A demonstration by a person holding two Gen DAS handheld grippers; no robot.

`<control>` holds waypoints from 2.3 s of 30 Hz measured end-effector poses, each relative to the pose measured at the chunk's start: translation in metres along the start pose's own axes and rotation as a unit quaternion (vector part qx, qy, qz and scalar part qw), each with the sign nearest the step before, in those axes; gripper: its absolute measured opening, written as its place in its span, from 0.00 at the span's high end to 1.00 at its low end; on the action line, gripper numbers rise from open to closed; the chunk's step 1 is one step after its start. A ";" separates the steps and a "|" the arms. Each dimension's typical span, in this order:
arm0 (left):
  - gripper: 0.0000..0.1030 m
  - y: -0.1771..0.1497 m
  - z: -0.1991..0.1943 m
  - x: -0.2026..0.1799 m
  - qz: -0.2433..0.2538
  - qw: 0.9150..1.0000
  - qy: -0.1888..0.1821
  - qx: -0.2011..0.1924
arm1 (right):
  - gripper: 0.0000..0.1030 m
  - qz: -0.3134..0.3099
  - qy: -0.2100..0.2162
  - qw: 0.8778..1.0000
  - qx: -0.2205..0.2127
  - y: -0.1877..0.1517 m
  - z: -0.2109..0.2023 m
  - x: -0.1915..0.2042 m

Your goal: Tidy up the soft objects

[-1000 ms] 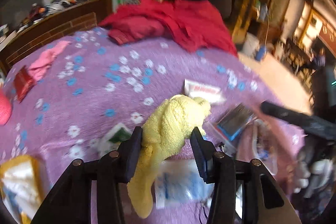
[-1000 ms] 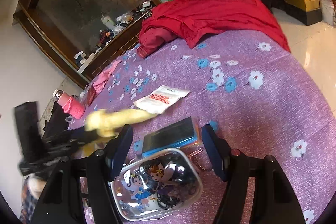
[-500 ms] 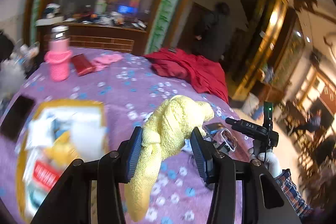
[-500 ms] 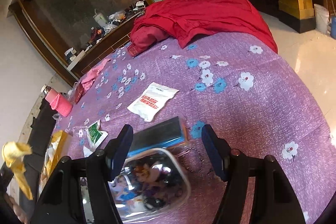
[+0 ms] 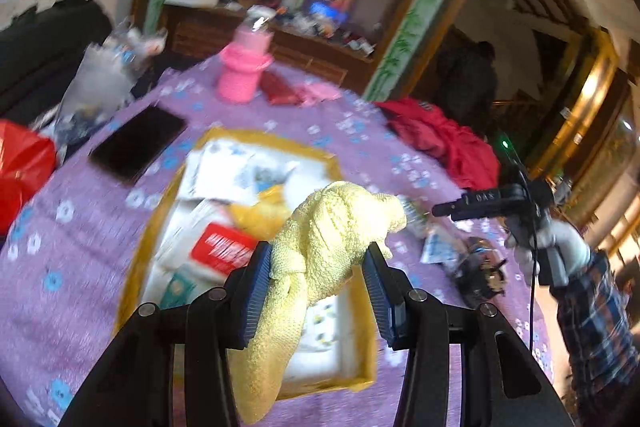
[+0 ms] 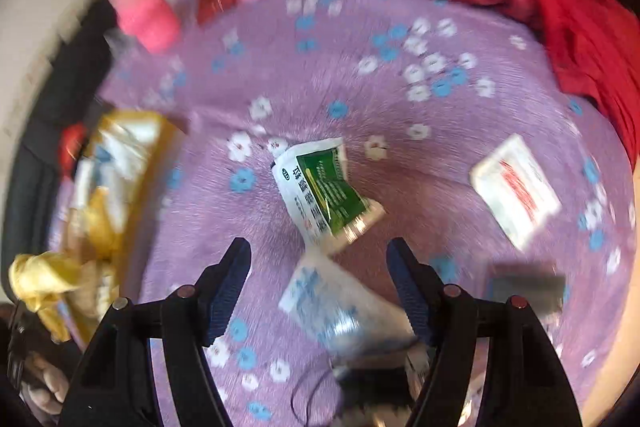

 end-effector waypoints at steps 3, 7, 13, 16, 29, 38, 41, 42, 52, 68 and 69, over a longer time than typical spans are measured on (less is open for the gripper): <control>0.50 -0.008 0.013 0.021 -0.032 0.999 0.013 0.029 | 0.33 -0.012 -0.034 0.999 0.030 0.015 0.026 0.005; 0.43 -0.016 0.029 0.027 -0.032 0.998 0.007 0.054 | 0.34 -0.011 -0.063 0.997 0.050 0.014 0.048 0.006; 0.43 -0.011 0.013 0.030 -0.053 0.998 -0.023 0.022 | 0.71 -0.014 -0.058 0.998 0.026 0.015 0.038 0.015; 0.43 -0.007 -0.002 0.033 -0.072 0.997 -0.033 0.000 | 0.73 -0.012 -0.047 0.999 0.000 0.020 0.022 0.021; 0.36 -0.011 -0.040 0.042 -0.081 0.996 -0.015 -0.047 | 0.72 -0.079 0.075 0.991 -0.083 -0.004 -0.077 0.141; 0.32 -0.018 -0.053 0.050 -0.066 0.996 0.009 -0.051 | 0.72 -0.105 0.119 0.987 -0.036 -0.004 -0.053 0.241; 0.31 -0.019 -0.055 0.054 -0.066 0.996 0.015 -0.052 | 0.67 -0.097 0.079 0.992 -0.037 0.008 -0.034 0.248; 0.29 -0.019 -0.056 0.056 -0.067 0.996 0.017 -0.051 | 0.63 -0.095 0.068 0.992 -0.048 0.013 -0.032 0.248; 0.27 -0.026 -0.054 0.057 -0.063 0.997 0.034 -0.035 | 0.42 -0.057 0.069 0.985 -0.148 0.012 -0.082 0.210; 0.17 -0.035 -0.005 -0.034 0.114 0.984 0.134 0.012 | 0.32 0.017 0.040 0.964 -0.262 -0.122 -0.135 0.039; 0.17 -0.038 -0.001 -0.038 0.118 0.984 0.133 0.020 | 0.31 0.021 0.031 0.963 -0.265 -0.129 -0.134 0.028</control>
Point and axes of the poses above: each gripper's, at about its wrist camera, not at the fingertips, and z roughly the way its jaws point, x to its left, y to its top, the point moved 8 cm from there along z, roughly the way its jaws point, and after that the axes turned 15 degrees about -y, right-handed, at the moved point
